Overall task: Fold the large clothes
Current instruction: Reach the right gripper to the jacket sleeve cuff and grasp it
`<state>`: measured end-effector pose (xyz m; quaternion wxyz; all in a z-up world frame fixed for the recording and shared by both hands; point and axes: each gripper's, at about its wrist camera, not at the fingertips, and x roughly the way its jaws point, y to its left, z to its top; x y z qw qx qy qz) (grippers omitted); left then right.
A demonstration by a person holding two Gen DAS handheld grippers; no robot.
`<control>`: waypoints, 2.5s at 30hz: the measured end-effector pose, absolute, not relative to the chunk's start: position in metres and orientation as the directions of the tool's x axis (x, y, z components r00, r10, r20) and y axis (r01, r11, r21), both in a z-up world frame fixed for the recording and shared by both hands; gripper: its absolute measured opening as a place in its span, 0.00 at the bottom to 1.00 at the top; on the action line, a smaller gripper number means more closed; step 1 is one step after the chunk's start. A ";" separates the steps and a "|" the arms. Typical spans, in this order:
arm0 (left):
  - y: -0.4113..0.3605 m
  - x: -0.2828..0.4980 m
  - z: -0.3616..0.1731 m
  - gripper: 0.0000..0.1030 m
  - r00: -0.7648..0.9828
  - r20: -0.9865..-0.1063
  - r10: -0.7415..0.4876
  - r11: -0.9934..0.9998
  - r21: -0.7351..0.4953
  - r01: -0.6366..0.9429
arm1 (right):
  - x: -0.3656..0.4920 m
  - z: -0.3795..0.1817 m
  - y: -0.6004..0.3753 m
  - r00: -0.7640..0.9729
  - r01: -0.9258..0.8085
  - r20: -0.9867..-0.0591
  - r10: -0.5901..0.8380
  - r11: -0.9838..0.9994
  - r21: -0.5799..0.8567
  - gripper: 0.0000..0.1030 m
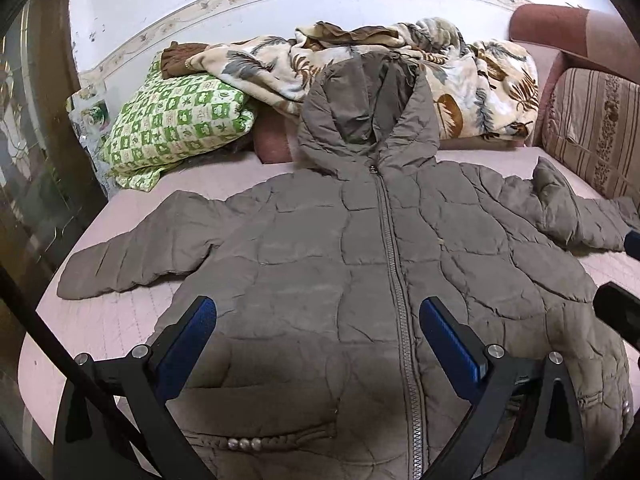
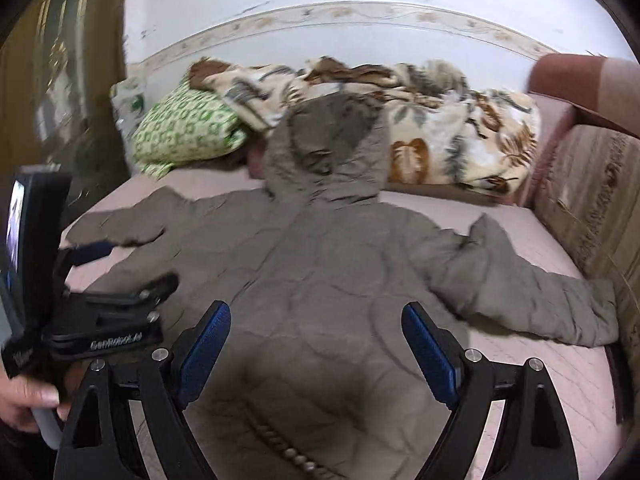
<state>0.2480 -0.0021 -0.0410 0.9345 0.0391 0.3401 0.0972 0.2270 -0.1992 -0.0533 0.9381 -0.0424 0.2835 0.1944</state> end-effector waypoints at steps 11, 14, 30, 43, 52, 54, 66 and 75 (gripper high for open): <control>-0.005 0.245 -0.039 0.98 0.756 -0.622 0.204 0.979 0.140 -0.149 | 0.244 -0.055 -0.237 0.755 -0.281 -0.563 0.335 0.942 0.184 0.88; -0.005 0.245 -0.038 0.98 0.752 -0.626 0.205 0.979 0.139 -0.151 | 0.254 -0.055 -0.253 0.749 -0.242 -0.571 0.335 0.941 0.235 0.88; -0.009 0.253 -0.043 0.98 0.743 -0.640 0.196 0.980 0.144 -0.135 | 0.299 -0.081 -0.422 0.762 0.186 -0.600 0.244 0.805 0.563 0.88; -0.012 0.255 -0.050 0.98 0.732 -0.653 0.195 0.981 0.144 -0.133 | 0.315 -0.100 -0.514 0.757 0.428 -0.652 0.041 0.722 0.544 0.88; -0.006 0.262 -0.054 0.98 0.714 -0.673 0.192 0.981 0.142 -0.130 | 0.335 -0.123 -0.572 0.743 0.528 -0.669 -0.039 0.648 0.549 0.84; 0.002 0.266 -0.053 0.98 0.712 -0.673 0.201 0.980 0.137 -0.147 | 0.338 -0.125 -0.581 0.741 0.541 -0.670 -0.047 0.633 0.554 0.83; 0.015 0.281 -0.070 0.98 0.648 -0.740 0.180 0.983 0.103 -0.155 | 0.361 -0.153 -0.622 0.697 0.624 -0.711 -0.095 0.569 0.536 0.64; 0.013 0.283 -0.069 0.98 0.650 -0.740 0.174 0.984 0.107 -0.141 | 0.356 -0.150 -0.625 0.709 0.626 -0.692 -0.134 0.572 0.531 0.16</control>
